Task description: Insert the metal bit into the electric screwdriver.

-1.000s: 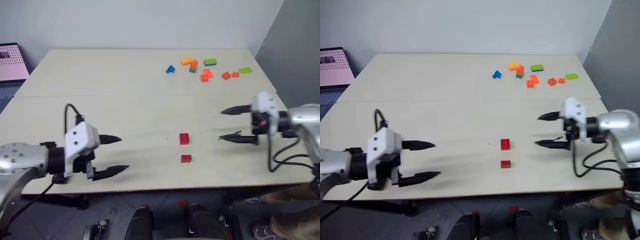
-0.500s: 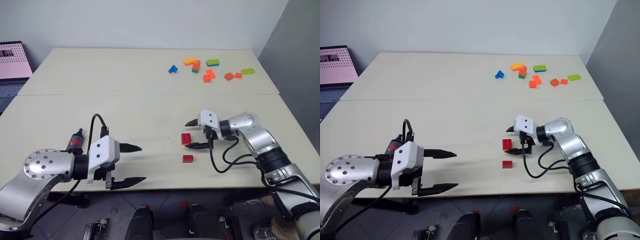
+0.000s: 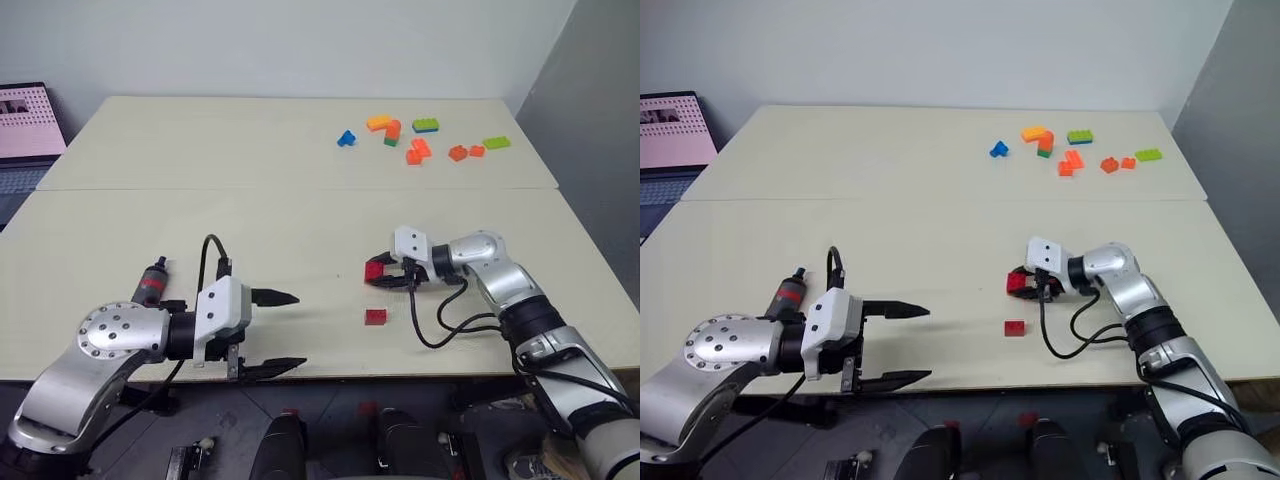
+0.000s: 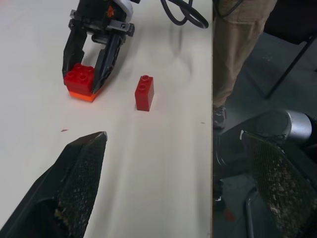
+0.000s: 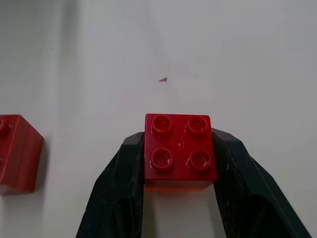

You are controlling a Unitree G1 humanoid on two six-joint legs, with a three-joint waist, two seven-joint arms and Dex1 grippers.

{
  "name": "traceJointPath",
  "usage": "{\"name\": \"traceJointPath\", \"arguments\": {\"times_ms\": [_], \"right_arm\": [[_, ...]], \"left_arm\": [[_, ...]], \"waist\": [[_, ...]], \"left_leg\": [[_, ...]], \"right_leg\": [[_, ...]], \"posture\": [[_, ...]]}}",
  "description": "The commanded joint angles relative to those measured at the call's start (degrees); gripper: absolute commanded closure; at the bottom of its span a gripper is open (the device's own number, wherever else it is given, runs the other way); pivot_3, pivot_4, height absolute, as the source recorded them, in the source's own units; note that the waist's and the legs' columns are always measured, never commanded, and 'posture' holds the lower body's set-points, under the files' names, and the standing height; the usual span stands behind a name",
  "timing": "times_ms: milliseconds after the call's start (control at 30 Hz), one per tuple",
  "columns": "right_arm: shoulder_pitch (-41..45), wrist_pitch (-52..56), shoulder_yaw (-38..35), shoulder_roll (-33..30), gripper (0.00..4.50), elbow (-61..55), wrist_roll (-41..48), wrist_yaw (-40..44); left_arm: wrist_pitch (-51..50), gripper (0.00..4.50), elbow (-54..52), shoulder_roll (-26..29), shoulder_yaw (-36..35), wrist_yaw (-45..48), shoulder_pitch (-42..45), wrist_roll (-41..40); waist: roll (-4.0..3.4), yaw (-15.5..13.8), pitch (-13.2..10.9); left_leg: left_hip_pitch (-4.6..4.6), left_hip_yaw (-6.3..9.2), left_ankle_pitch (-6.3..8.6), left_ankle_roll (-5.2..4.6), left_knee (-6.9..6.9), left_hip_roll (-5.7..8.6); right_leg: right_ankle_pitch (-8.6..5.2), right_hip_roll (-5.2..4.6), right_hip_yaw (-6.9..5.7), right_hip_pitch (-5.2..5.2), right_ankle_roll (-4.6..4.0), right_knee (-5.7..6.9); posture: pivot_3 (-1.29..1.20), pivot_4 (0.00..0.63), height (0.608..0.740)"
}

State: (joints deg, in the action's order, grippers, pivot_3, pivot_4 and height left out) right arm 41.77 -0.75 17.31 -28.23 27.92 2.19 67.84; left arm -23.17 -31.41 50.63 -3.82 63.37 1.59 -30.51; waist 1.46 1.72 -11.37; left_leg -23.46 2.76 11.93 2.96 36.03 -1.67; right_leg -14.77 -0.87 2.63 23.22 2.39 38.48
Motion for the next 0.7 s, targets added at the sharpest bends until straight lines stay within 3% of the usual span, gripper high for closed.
{"name": "traceJointPath", "arguments": {"times_ms": [33, 133, 300, 467, 700], "right_arm": [[-1.8, 2.9, -7.9, -3.6, 3.02, -6.3, 3.7, -3.6], [-4.0, 5.5, -13.4, -6.6, 3.02, -7.7, 4.5, -8.6], [-8.4, 9.8, -27.9, -12.1, 3.02, 0.7, 3.9, -29.4], [-10.0, 13.6, -30.6, -11.5, 3.02, 4.7, 2.7, -38.8], [-8.1, 15.3, -31.0, -10.6, 3.02, 9.6, 3.1, -43.5]], "left_arm": [[-0.2, 0.00, -0.8, -1.6, 0.4, -0.4, 2.4, -2.3], [-1.2, 0.00, -1.3, -2.6, 0.8, -1.1, 3.7, -3.2], [-2.5, 0.00, -1.6, -4.6, 3.3, -1.7, 6.8, -4.4], [-2.3, 0.00, -0.1, -7.6, 5.7, -2.1, 10.4, -4.0], [-2.3, 0.00, 1.0, -9.2, 7.7, -2.5, 12.6, -3.0]], "waist": [[0.00, -0.1, 0.0], [0.00, 0.0, 0.0], [0.03, -0.4, 0.0], [0.02, 1.1, 0.0], [0.02, 1.9, 0.0]], "left_leg": [[0.00, 0.01, 0.00, 0.00, 0.02, 0.01], [0.00, 0.02, 0.00, 0.00, 0.04, 0.01], [0.04, 0.02, -0.01, 0.00, 0.05, 0.05], [0.10, -0.09, -0.01, -0.01, 0.04, 0.01], [0.50, -0.43, -0.02, -0.03, 0.01, -0.02]], "right_leg": [[-0.01, 0.00, 0.01, 0.00, -0.01, 0.04], [-0.01, 0.00, 0.01, 0.01, -0.01, 0.10], [-0.05, 0.01, 0.03, 0.00, -0.07, 0.17], [-0.04, 0.04, 0.17, 0.01, -0.06, 0.21], [-0.04, 0.28, 0.82, -0.02, -0.05, 0.50]], "posture": [[0.00, 0.150, 0.740], [0.00, 0.150, 0.740], [0.00, 0.150, 0.740], [0.00, 0.150, 0.740], [0.00, 0.150, 0.740]]}}
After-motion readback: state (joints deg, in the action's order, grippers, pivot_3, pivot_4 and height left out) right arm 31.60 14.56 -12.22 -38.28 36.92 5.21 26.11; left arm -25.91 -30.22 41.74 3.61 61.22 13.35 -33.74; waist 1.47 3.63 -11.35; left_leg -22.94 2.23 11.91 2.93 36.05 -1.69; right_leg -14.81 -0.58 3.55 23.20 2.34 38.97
